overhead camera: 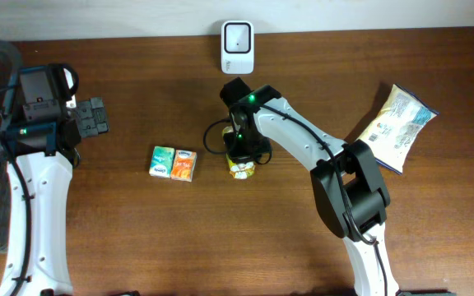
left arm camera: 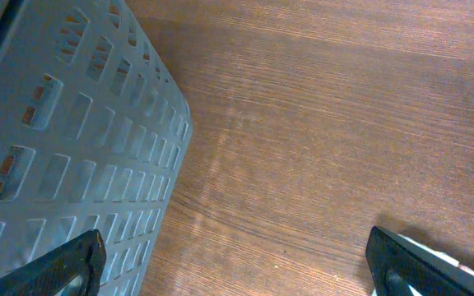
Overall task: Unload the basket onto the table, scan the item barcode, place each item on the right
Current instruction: 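Lower and grasp the green tea pouch with the right gripper, then lift the tea pouch and raise it toward the scanner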
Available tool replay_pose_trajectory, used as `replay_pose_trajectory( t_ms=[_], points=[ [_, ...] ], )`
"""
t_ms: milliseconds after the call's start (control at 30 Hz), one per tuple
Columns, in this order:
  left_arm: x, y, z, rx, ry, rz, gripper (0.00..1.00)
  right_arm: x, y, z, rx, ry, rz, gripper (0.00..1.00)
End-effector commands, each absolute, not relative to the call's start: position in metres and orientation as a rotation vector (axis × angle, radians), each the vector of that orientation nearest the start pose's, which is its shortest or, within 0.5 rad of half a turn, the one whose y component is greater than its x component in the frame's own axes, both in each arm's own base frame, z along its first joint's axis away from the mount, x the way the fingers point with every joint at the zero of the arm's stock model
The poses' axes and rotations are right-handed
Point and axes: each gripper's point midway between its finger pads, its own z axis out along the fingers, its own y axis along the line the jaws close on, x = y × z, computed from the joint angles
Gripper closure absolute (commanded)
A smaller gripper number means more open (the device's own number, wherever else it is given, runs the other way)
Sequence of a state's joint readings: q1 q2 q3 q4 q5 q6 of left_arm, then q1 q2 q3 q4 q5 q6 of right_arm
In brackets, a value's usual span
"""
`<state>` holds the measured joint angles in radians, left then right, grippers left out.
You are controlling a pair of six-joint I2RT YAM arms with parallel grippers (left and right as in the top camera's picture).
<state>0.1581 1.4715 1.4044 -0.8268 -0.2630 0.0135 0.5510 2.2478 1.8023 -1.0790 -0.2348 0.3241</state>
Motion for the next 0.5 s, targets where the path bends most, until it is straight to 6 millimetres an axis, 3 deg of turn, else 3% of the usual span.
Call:
replay_pose_trajectory(
  t_ms=[0, 233, 267, 333, 467],
  points=[
    [0.379, 0.108, 0.242, -0.311, 2.418, 0.402, 0.01, 0.345, 0.252, -0.019, -0.337, 3.269, 0.298, 0.74],
    [0.379, 0.108, 0.242, -0.311, 2.419, 0.402, 0.01, 0.344, 0.252, -0.024, -0.345, 3.295, 0.401, 0.61],
    [0.379, 0.108, 0.242, -0.311, 2.418, 0.402, 0.01, 0.348, 0.256, -0.010, -0.396, 3.281, 0.416, 0.36],
    [0.379, 0.108, 0.242, -0.311, 2.418, 0.402, 0.01, 0.354, 0.258, 0.009, -0.437, 3.252, 0.408, 0.31],
    [0.379, 0.108, 0.242, -0.311, 2.418, 0.402, 0.01, 0.371, 0.240, 0.066, -0.440, 3.145, 0.219, 0.23]
  ],
)
